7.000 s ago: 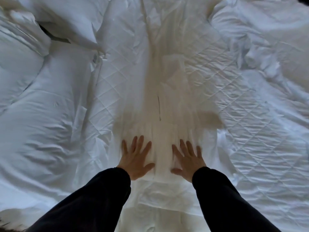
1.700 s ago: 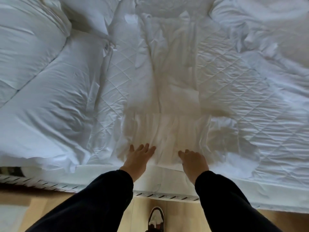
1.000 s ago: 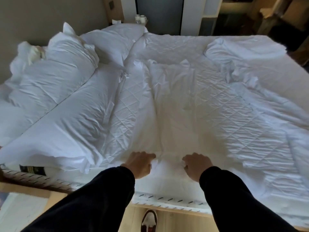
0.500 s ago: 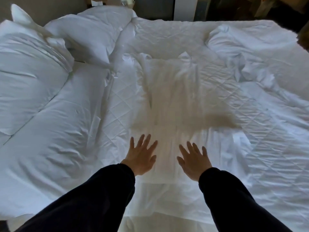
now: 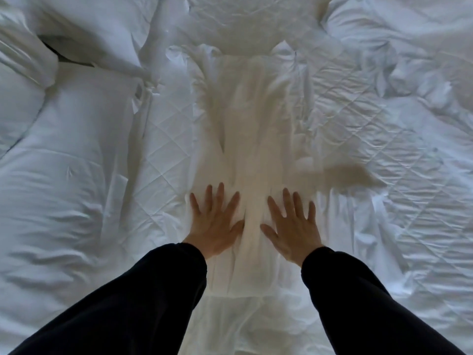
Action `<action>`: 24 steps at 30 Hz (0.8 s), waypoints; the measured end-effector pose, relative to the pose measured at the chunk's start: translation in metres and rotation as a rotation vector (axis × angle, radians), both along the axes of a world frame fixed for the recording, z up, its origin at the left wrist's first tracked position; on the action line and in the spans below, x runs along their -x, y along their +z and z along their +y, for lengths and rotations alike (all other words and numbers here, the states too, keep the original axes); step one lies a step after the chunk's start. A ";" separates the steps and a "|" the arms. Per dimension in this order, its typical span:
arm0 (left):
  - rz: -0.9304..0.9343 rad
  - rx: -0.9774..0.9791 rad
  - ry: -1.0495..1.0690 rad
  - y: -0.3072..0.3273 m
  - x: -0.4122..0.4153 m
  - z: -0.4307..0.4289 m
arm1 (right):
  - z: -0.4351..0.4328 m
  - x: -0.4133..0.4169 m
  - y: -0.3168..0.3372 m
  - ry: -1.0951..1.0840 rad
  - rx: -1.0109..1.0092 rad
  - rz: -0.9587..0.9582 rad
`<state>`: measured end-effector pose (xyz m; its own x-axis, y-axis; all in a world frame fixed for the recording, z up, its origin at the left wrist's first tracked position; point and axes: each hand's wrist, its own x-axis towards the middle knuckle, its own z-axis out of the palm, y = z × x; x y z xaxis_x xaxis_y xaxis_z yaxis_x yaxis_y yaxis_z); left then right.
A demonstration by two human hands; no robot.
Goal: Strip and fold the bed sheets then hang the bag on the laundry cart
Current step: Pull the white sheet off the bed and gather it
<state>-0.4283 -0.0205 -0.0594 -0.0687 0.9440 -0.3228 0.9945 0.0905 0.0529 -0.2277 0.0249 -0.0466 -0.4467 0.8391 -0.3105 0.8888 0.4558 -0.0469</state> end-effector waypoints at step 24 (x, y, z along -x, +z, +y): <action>0.119 0.202 -0.038 -0.054 0.011 0.026 | 0.025 0.009 -0.077 -0.016 0.011 0.111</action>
